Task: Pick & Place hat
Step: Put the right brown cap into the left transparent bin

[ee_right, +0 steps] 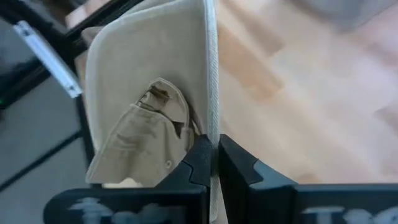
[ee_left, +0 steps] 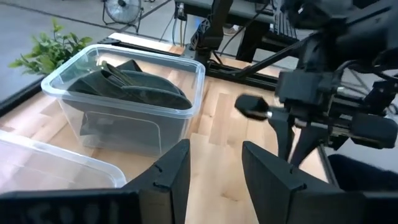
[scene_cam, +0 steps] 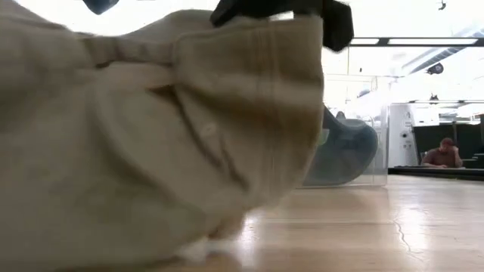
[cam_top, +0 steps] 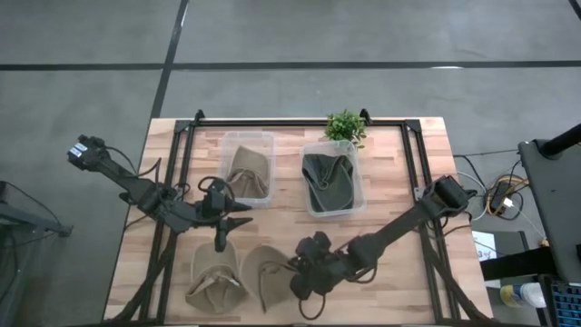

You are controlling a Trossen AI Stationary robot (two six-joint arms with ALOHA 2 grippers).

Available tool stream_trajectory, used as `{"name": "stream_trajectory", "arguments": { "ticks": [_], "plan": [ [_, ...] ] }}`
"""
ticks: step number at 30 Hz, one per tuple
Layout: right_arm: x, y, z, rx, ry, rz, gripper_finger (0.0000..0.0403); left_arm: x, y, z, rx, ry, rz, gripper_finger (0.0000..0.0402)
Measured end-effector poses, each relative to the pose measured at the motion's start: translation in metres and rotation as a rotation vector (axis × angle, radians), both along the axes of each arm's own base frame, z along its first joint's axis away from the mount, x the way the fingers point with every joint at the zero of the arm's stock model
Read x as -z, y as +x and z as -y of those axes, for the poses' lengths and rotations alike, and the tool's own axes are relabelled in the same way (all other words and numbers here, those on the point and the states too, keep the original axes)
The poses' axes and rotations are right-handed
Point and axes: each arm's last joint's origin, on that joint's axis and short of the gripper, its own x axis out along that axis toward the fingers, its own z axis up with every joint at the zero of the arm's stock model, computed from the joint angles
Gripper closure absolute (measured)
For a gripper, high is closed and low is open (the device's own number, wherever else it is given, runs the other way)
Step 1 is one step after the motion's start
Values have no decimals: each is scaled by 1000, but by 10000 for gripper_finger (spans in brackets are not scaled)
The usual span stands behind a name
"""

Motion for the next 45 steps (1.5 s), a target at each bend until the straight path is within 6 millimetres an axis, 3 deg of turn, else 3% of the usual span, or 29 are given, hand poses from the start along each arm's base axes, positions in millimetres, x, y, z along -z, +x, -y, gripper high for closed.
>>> {"name": "stream_trajectory", "arguments": {
  "ticks": [6,28,34,45],
  "plan": [
    [-37,-1,6,69,-123,-51,394,-2,0,-1,-23,-48,19,264],
    [-125,-10,34,183,-310,-76,394,4,-3,-5,-120,13,-17,264],
    [-138,-13,41,215,-355,-66,394,4,-3,-5,-125,8,-16,264],
    [-139,-4,63,267,-409,-78,394,4,-3,-5,-126,6,-23,264]
  ]
}}
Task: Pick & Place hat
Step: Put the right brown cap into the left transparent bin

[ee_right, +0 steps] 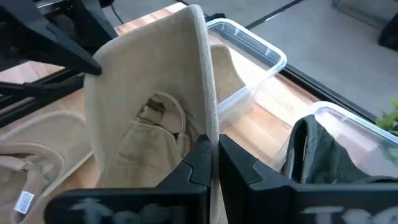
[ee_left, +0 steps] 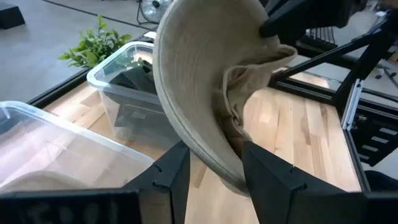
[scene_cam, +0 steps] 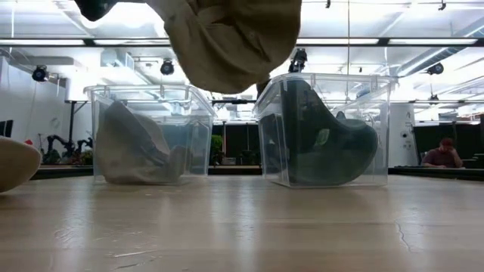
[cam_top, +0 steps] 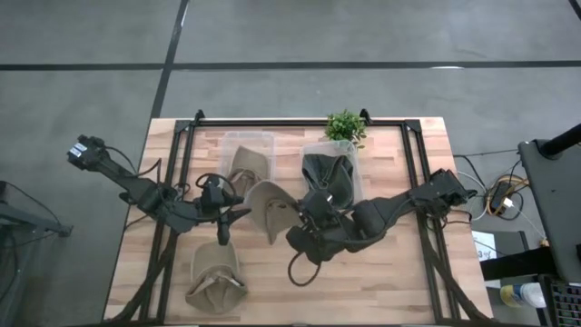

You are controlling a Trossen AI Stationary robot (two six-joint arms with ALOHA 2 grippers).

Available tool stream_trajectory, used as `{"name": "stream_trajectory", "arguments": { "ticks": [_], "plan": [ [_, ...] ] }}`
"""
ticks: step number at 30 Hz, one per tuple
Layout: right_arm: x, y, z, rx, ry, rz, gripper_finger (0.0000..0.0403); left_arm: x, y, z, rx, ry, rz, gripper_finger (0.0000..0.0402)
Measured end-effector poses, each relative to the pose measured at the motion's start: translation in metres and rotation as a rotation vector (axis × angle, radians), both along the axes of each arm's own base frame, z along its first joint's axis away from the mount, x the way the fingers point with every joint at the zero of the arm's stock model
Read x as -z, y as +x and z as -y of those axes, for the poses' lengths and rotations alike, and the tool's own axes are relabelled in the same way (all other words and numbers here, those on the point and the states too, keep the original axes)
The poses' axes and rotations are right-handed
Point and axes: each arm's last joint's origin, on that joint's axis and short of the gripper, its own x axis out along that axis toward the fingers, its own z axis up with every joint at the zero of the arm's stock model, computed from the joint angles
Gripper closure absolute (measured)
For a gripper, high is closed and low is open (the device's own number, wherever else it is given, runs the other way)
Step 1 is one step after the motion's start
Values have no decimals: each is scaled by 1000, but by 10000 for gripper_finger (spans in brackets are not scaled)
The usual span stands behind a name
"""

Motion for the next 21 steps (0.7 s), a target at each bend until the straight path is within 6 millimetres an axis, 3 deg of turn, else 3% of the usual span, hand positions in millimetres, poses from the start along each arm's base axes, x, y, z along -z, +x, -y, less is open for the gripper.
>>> {"name": "stream_trajectory", "arguments": {
  "ticks": [16,21],
  "plan": [
    [-7,10,-3,-53,2,75,394,1,0,0,-6,8,-10,265],
    [-7,10,-3,-58,0,75,394,1,0,-1,-17,11,-10,300]
  ]
}}
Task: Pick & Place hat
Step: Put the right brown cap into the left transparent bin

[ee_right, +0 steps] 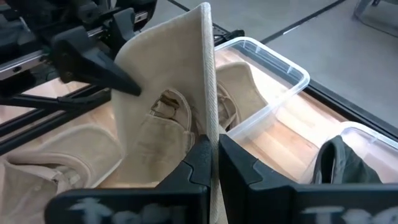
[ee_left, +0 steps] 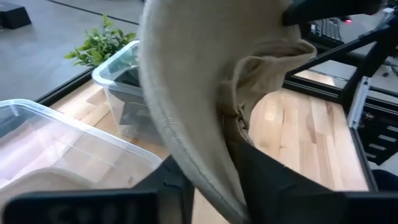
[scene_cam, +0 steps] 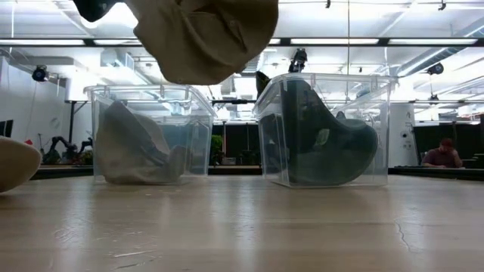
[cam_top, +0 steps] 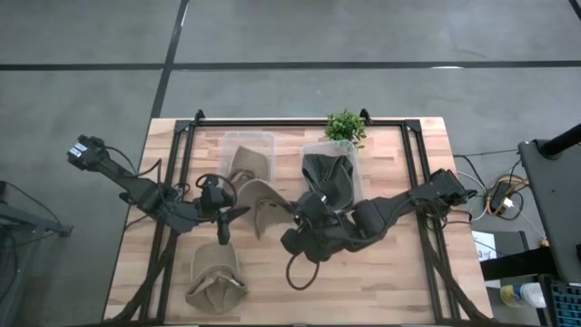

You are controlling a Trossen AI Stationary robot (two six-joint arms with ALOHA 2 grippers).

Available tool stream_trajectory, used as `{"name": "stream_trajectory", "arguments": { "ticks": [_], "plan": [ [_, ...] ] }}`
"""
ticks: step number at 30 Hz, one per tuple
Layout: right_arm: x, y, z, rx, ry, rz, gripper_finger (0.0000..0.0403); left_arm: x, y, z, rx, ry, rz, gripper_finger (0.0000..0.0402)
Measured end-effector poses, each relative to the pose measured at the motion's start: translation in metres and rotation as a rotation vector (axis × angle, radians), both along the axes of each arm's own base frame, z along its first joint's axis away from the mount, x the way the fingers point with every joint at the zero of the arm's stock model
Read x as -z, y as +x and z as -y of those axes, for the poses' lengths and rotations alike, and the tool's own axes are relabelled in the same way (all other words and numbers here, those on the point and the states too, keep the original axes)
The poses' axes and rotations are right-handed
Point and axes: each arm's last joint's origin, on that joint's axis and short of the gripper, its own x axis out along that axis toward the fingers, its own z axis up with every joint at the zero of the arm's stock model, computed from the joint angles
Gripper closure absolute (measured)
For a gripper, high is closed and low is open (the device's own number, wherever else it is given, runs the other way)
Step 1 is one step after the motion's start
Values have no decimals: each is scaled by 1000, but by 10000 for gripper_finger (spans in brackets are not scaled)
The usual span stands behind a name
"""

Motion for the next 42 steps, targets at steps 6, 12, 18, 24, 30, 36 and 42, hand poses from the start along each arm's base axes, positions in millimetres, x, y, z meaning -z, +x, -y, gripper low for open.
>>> {"name": "stream_trajectory", "arguments": {
  "ticks": [6,12,18,24,30,36,42],
  "plan": [
    [1,0,-2,-14,10,-9,385,-1,0,-2,-50,11,15,388],
    [1,-1,-4,-31,23,-15,352,-16,-6,-6,-40,26,45,395],
    [3,-4,-12,-62,-9,-35,304,-46,-18,-16,-60,26,53,396],
    [6,-10,-28,-127,-4,-57,256,-68,-31,-35,-151,-19,-18,396],
    [16,-19,-48,-152,18,-60,229,-90,-42,-58,-294,-39,-79,396],
    [30,-23,-61,-175,28,-62,223,-93,-38,-82,-328,-164,-151,397],
    [41,-23,-68,-195,32,-53,229,-78,-33,-119,-406,-273,-336,397]
  ]
}}
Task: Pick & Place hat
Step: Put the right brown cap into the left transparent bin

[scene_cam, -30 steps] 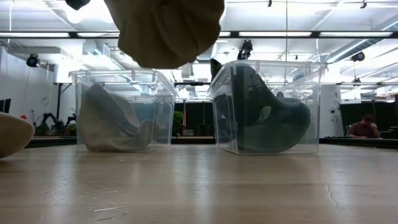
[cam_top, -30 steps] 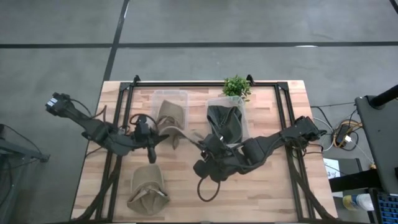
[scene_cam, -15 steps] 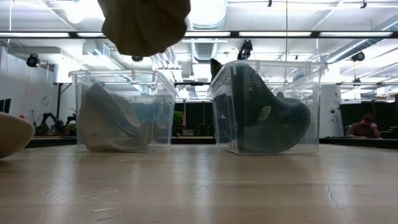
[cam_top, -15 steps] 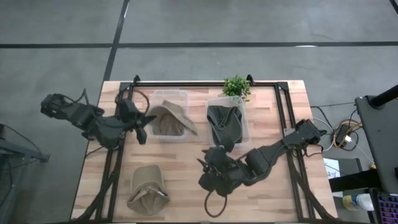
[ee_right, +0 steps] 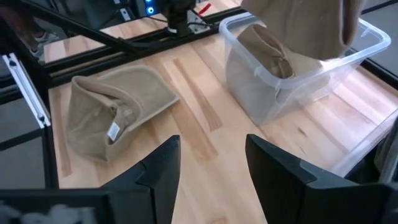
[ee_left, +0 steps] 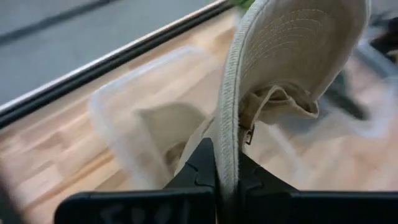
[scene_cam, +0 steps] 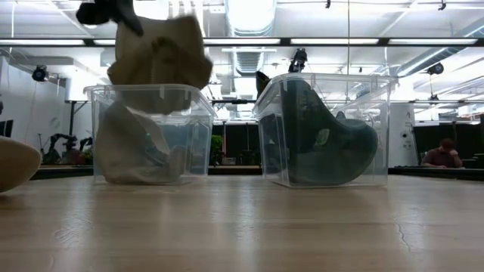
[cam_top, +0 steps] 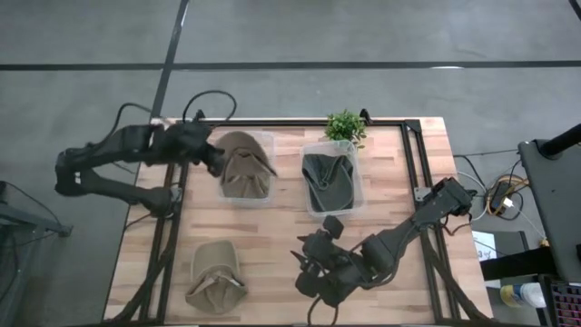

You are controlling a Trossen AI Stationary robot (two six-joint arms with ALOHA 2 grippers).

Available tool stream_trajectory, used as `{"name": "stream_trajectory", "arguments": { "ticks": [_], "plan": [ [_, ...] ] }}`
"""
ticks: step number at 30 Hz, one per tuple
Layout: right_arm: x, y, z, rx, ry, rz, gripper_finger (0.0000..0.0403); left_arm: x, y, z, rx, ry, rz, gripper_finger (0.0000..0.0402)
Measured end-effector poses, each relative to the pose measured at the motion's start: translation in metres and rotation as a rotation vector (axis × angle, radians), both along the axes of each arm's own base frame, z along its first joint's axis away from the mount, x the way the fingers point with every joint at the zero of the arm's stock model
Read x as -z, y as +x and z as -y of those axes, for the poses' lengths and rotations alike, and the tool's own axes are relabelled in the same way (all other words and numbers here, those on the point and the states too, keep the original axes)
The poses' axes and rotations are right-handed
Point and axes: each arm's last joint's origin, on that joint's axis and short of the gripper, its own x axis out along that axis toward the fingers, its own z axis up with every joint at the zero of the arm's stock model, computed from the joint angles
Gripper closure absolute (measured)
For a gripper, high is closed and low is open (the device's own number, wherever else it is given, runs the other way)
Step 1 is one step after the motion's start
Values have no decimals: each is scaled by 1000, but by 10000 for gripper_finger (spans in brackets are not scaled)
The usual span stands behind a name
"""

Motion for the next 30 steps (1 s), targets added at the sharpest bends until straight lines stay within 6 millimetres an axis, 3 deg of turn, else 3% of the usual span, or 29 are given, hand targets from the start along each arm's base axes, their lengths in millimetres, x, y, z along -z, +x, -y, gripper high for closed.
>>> {"name": "stream_trajectory", "arguments": {
  "ticks": [4,14,21,30],
  "plan": [
    [5,0,0,0,-9,-13,231,6,5,-20,-28,-74,-26,397],
    [6,0,0,1,-11,-17,230,29,31,-47,58,-275,-135,397],
    [7,0,0,2,-9,-16,234,51,48,-70,-46,-275,-282,393],
    [12,0,0,3,-15,-24,233,71,59,-79,-74,-303,-423,397]
  ]
}}
